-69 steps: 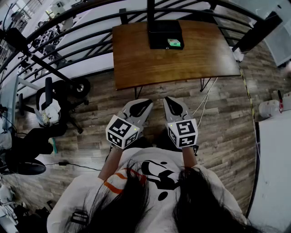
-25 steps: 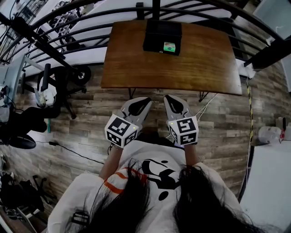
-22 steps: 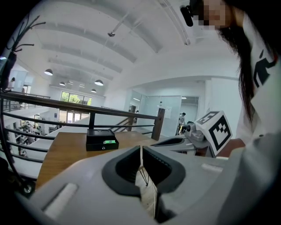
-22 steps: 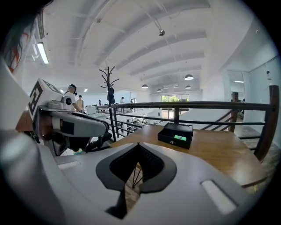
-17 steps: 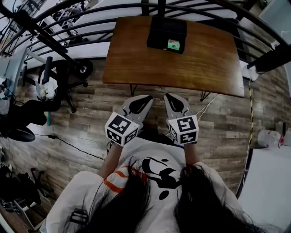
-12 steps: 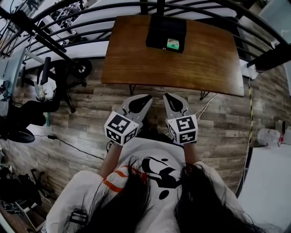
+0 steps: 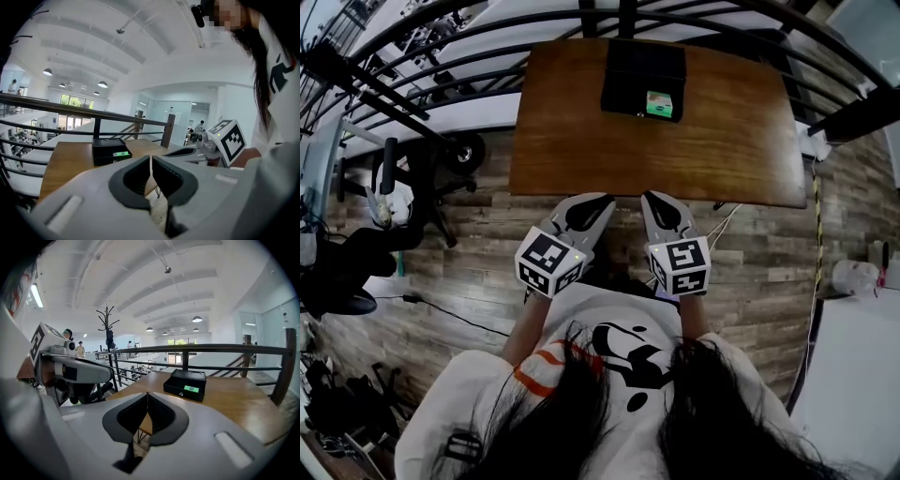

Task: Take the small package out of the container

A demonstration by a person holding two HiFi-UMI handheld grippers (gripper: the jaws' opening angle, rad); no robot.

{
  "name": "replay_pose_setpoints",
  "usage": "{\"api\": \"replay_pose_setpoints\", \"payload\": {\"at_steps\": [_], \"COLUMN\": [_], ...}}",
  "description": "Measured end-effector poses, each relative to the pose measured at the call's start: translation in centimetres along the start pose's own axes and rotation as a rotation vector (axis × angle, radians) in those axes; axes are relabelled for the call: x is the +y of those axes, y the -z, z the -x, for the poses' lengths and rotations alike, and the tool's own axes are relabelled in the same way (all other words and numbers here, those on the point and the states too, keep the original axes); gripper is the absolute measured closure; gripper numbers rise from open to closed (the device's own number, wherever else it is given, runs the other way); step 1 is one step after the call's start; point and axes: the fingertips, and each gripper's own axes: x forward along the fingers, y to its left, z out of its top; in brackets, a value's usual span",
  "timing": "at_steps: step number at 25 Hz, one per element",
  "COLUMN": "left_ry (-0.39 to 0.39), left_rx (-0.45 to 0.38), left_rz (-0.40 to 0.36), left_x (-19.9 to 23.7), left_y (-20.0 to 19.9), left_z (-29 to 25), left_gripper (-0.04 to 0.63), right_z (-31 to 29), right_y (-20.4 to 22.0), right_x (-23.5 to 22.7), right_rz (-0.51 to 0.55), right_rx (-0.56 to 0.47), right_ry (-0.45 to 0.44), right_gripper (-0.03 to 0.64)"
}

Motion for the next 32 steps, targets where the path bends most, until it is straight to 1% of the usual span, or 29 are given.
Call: {"api": "replay_pose_setpoints", "payload": {"at_steps": [5,12,21,26,32], "left_ry": [0.033,0.098,0.137,0.161,0.202], "left_rx": [0.009,0.01,0.005,0.005,0.006], "left_rz": [-0.005,-0.013,-0.019,-0.019,-0.018], "left_x": [3.6,7.7,13.1,14.9,15.8], "left_y": [-1.2,-3.4,-4.8,-5.2,-5.4], "left_z": [-1.3,-3.3,-4.3,-5.1,-5.9], "left_gripper": [0.595,0.595,0.595,0.595,0.595], "right_z": [-3.3,-6.8,-11.5,-13.3,-14.6], "right_y": [-1.4,-3.6,-5.7,-6.1,-6.3], "right_x": [-0.7,-2.4,-2.5,-2.9,-3.7], "right_rz": [-0.007,-0.03,-0.031,-0.03,-0.007], "right_rx": [0.014,0.034,0.045,0.056,0.066], "right_ry": [0.023,0.081,0.111,0.12,0.149], "right_gripper": [0.591,0.586,0.58,0.557,0.542]}}
